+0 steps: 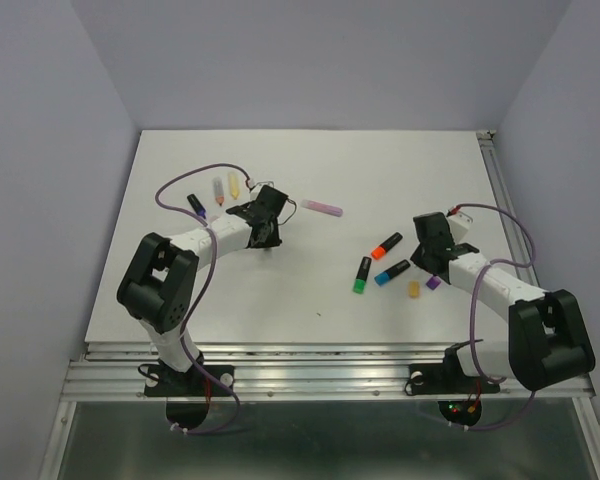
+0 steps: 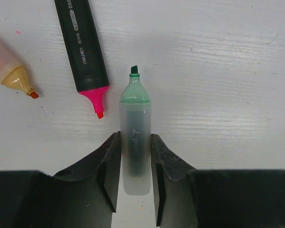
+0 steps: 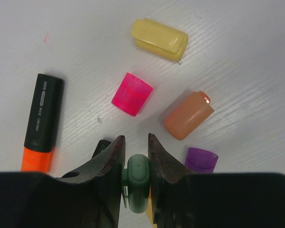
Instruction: Open the pen caps
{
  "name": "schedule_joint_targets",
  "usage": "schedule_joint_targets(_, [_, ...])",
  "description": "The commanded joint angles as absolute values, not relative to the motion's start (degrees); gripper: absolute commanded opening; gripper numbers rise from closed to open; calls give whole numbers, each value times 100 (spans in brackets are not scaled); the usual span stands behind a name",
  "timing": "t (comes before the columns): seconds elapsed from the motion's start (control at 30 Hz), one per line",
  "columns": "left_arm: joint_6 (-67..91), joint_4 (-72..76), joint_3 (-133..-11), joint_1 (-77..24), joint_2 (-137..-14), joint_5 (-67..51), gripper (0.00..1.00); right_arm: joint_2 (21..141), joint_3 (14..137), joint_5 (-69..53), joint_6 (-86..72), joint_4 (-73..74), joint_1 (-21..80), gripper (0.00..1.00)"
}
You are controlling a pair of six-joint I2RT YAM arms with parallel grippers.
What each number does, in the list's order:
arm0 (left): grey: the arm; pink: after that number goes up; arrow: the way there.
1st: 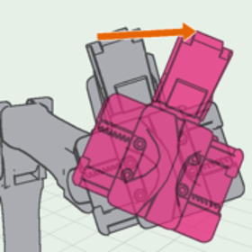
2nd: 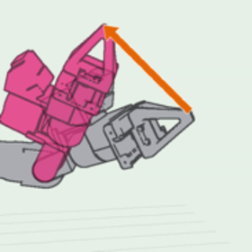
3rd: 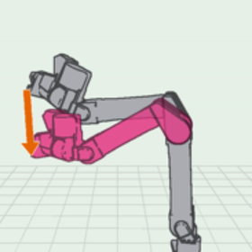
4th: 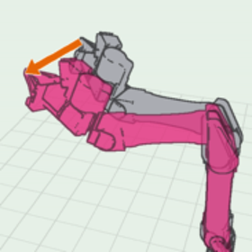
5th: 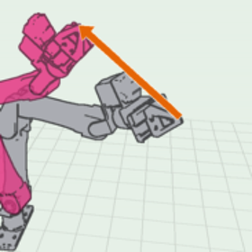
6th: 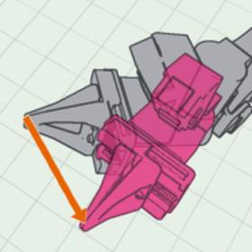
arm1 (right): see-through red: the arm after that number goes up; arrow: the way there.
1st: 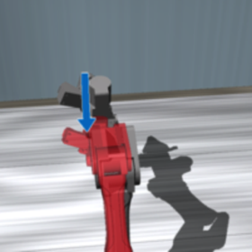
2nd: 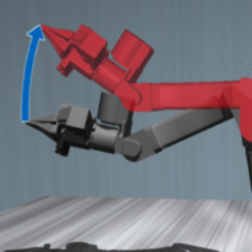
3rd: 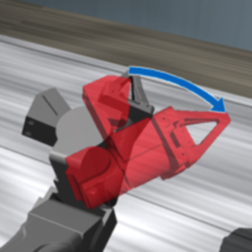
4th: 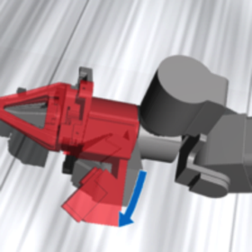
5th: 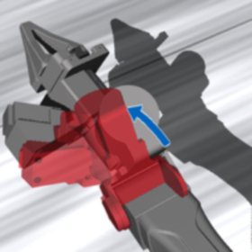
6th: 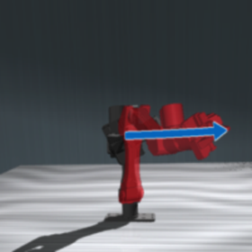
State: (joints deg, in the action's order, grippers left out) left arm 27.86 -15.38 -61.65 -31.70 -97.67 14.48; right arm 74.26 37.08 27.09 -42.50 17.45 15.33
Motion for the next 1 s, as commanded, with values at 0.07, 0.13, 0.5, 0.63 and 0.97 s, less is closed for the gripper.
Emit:
schedule_joint_targets(0.07, [2716, -1714, -6389, -3155, -9624, 1459, 42, 7471, 3621, 2751, -4438, 1749, 1494, 32])
schedule_joint_targets(0.13, [2698, -1731, -6390, -3155, -9607, 1424, 43, 7479, 3630, 2777, -4482, 1810, 1485, 33])
schedule_joint_targets(0.5, [2654, -1723, -6381, -3164, -9211, 923, 82, 7252, 3612, 2830, -4615, 1863, 1494, 59])
schedule_joint_targets(0.63, [2645, -1670, -6398, -3164, -8983, 782, 99, 6891, 3709, 2681, -4457, 1854, 1494, 75])
schedule_joint_targets(0.97, [2672, -1161, -6031, -3164, -7877, 738, 99, 6662, 3964, 1452, -4253, 2030, 1520, 100])
